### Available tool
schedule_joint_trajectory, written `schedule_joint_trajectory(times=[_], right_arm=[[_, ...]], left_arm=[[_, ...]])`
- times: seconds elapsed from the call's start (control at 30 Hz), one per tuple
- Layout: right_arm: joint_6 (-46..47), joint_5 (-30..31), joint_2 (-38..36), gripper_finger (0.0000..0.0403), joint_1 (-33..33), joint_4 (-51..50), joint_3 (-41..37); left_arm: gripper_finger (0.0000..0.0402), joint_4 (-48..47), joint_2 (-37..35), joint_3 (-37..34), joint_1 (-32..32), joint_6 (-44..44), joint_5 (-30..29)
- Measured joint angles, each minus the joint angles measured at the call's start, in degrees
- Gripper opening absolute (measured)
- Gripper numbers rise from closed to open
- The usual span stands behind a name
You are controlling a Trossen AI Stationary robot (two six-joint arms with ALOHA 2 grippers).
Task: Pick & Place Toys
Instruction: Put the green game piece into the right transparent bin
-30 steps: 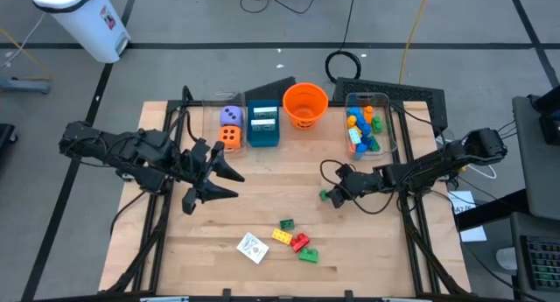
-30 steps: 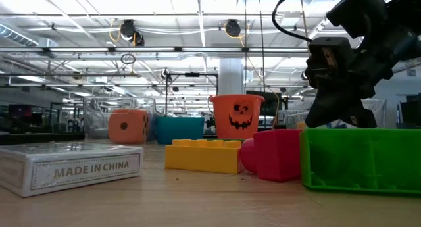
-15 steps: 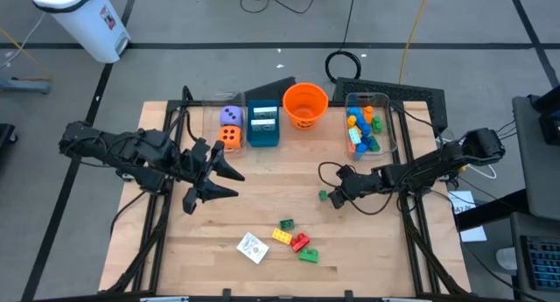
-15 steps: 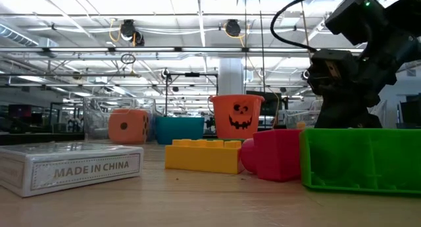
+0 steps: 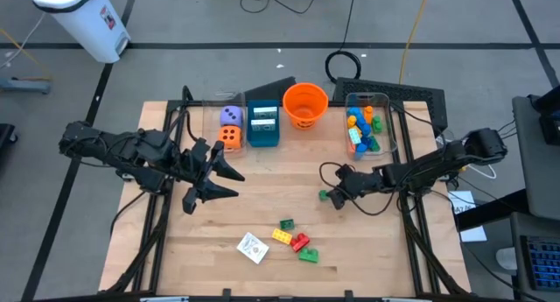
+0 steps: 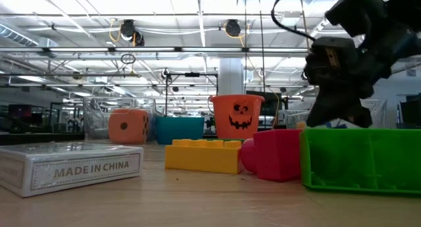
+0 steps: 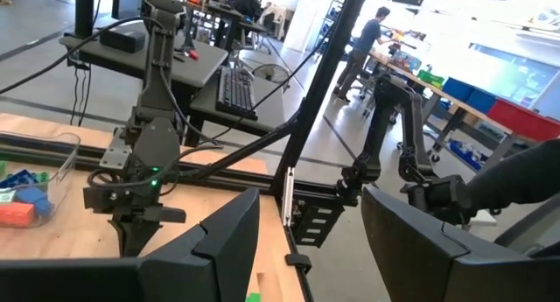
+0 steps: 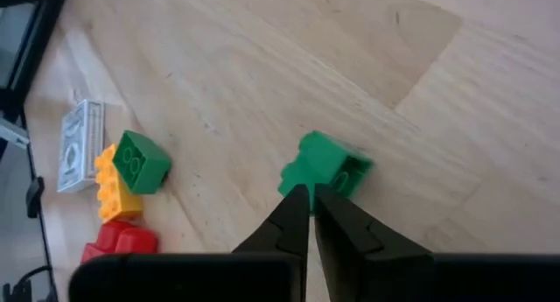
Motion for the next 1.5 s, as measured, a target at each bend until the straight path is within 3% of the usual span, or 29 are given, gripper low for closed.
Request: schedule_joint_trajectory(times=[0.2, 0.43, 0.53, 0.67, 0.9, 1.07, 1.27, 1.5], right_arm=[[-9.5, 0.3, -1.9, 0.0001, 0.0, -7.1, 6.8], [-25.1, 0.8, 0.4, 0.0001, 0.4, -33.2, 24.8], [-31.1, 3.3, 2.9, 0.0001, 1.3, -39.2, 30.2], [-38.3, 3.0, 6.8, 0.0000, 2.5, -40.1, 33.2], [-39.1, 2.8, 10.5, 0.0002, 2.2, -40.3, 33.4], [-42.1, -5.8, 10.8, 0.0018, 0.5, -38.0, 33.4], [-46.9, -9.0, 10.8, 0.0070, 0.3, -38.3, 33.4], [-52.6, -4.8, 12.4, 0.0161, -0.1, -38.9, 33.4]], left_arm=[[0.0212, 0.0, 0.0, 0.0, 0.0, 0.3, 0.0], [0.0212, 0.0, 0.0, 0.0, 0.0, 0.9, 0.0], [0.0212, -0.1, 0.0, 0.0, 0.0, 1.7, 0.0], [0.0212, -1.8, 0.0, 0.0, 0.0, 2.3, -2.1], [0.0212, -6.1, 3.9, -0.1, 0.6, 5.3, -7.3], [0.0212, -6.1, 8.6, -0.1, 1.8, 5.1, -6.2], [0.0212, -5.8, 12.2, -0.1, 2.4, 4.4, -4.1], [0.0212, -3.0, 12.5, -0.1, 2.6, 4.2, -3.4]])
